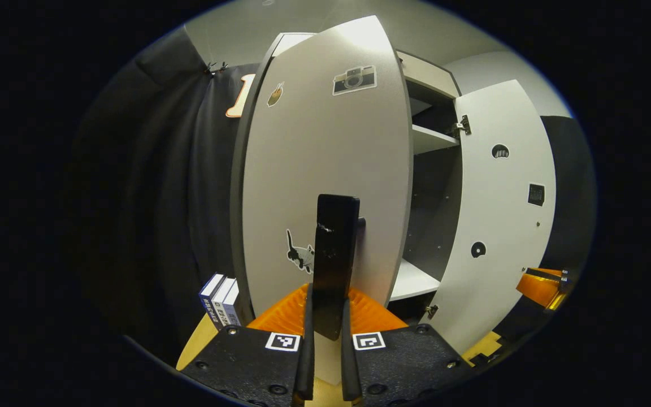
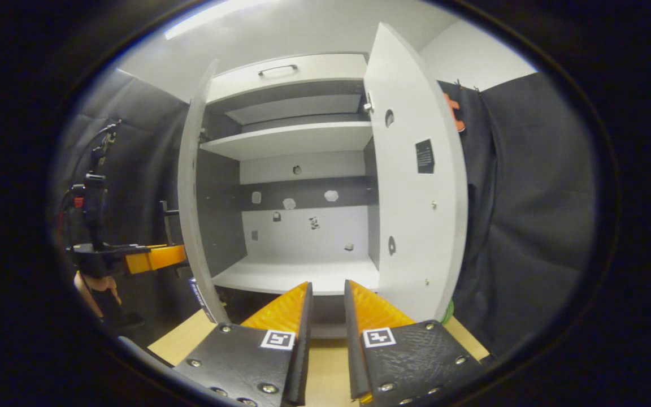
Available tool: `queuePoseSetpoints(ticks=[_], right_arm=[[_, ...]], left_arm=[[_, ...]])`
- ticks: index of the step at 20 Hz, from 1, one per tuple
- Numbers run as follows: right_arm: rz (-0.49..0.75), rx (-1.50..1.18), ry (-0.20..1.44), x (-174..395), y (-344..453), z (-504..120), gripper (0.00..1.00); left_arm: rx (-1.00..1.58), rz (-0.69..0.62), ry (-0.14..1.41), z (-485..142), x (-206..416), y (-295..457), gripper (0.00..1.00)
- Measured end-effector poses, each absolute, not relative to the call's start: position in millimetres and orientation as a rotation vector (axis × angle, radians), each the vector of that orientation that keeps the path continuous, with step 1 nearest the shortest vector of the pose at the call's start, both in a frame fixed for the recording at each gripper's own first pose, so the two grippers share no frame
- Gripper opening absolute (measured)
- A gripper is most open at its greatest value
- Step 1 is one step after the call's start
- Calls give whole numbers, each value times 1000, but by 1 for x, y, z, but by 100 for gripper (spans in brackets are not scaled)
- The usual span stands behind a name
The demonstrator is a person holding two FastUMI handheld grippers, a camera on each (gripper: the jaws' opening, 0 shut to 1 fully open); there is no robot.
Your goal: Open the right door of the double-door shoe cabinet with the right hand, and open the left door with the left hand.
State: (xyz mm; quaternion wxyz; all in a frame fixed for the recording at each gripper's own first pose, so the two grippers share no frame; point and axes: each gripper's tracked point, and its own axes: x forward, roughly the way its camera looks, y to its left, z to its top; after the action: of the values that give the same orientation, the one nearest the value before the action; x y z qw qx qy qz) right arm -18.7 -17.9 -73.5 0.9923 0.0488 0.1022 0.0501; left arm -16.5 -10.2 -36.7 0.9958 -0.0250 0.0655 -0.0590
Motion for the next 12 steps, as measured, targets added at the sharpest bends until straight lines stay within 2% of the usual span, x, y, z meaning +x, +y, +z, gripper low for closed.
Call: queuePoseSetpoints(ticks=[5, 6, 8, 10, 12], right_arm=[[152, 83, 227, -14, 5, -84, 30], [159, 83, 233, -14, 8, -86, 26], [178, 90, 243, -10, 17, -91, 30], [199, 101, 250, -7, 25, -95, 26], [226, 109, 258, -4, 37, -98, 30]], left_arm=[[-59, -87, 125, -37, -21, -3, 20], [-51, -81, 123, -37, -22, -3, 20], [-46, -62, 119, -37, -24, 2, 19], [-28, -47, 115, -35, -26, 8, 17], [-25, -30, 116, -36, -28, 14, 17]])
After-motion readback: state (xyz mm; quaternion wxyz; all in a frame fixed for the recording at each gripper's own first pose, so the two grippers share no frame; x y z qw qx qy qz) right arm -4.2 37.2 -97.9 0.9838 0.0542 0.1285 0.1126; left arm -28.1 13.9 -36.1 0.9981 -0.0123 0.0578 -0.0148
